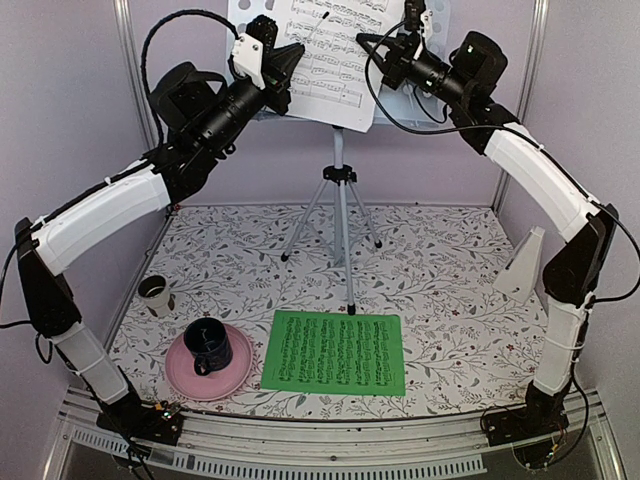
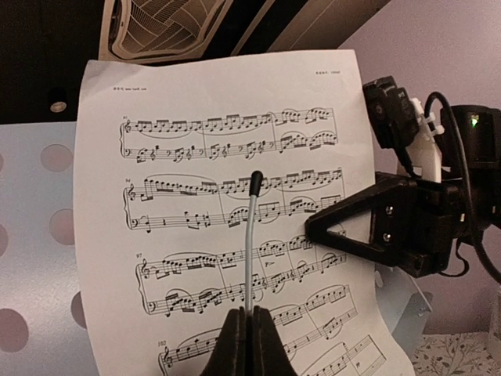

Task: Set up the instrument practice props

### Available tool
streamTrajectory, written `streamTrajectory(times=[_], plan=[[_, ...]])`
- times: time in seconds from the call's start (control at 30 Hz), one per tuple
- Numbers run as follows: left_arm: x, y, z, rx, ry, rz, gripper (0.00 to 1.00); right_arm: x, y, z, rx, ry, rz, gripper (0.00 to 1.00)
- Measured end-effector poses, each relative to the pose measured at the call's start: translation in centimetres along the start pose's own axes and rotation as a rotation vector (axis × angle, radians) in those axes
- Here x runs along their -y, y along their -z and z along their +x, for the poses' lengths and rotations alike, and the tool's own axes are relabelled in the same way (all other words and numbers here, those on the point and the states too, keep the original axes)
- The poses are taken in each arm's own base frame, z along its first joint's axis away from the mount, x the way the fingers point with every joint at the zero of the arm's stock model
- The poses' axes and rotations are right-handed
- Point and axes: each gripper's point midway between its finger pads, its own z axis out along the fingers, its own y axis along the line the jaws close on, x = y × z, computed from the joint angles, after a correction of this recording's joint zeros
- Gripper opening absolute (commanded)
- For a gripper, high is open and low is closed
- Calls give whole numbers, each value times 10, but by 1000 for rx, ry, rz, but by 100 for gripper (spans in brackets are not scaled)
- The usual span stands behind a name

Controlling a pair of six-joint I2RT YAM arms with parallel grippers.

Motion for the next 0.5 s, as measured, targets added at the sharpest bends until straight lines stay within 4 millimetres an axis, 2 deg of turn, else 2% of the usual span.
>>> streamTrajectory(times=[0.13,0.5], plan=[[0,0,0,6,0,0,0,-8,-9,1,26,10,-42,0],[1,1,0,14,-1,1,0,-26,-19,-11,118,103,-94,2]])
